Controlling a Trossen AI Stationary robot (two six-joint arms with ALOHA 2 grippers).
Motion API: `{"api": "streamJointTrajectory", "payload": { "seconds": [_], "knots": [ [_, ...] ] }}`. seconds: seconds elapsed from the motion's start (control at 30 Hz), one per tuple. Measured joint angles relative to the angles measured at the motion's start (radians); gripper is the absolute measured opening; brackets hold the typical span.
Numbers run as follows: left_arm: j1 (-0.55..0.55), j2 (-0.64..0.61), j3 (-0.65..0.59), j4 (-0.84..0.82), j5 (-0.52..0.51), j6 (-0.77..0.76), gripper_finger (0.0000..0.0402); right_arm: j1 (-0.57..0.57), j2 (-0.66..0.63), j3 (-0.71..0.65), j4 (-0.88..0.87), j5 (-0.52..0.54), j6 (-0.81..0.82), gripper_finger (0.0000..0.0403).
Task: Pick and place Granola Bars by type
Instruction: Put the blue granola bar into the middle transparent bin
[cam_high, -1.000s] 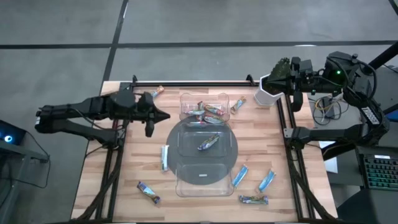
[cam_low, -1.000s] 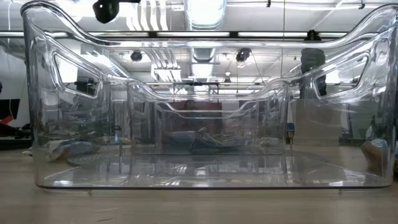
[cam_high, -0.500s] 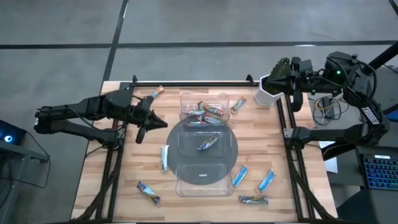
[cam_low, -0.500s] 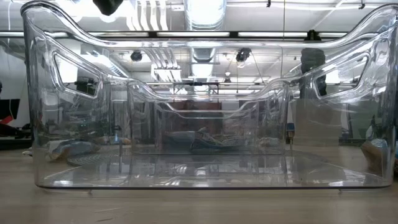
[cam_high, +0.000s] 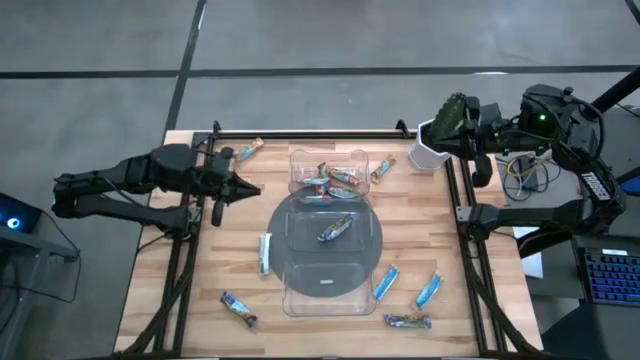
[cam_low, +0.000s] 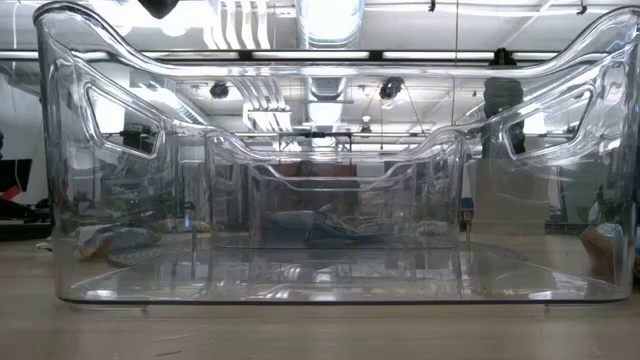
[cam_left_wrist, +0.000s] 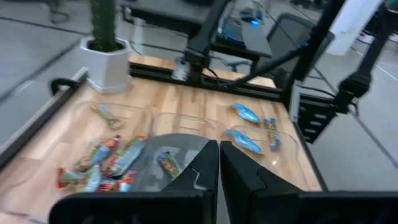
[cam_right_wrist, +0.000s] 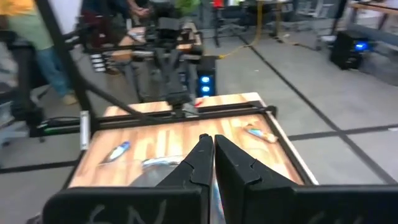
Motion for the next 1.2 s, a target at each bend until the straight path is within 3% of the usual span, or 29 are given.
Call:
{"api": "streamJointTrajectory", "payload": {
  "seconds": [0.23,0.57,0.87,1.2],
  "knots": [
    [0.000,-0.069,-0.004,-0.009,-0.073,-0.003,0.0000,0.056,0.003,-0.009,-0.003,-0.076,0.041,0.0008],
    [0.000,-0.072,-0.004,-0.040,-0.100,-0.008,0.0000,0.251,0.029,-0.009,-0.140,-0.077,0.161,0.0008],
    [0.000,-0.069,-0.004,-0.040,-0.121,-0.010,0.0000,0.463,0.112,-0.008,-0.145,-0.068,0.177,0.0008],
    [0.000,-0.069,-0.004,-0.037,-0.112,-0.009,0.0000,0.734,0.180,0.014,-0.144,0.153,0.180,0.0008]
  ]
}}
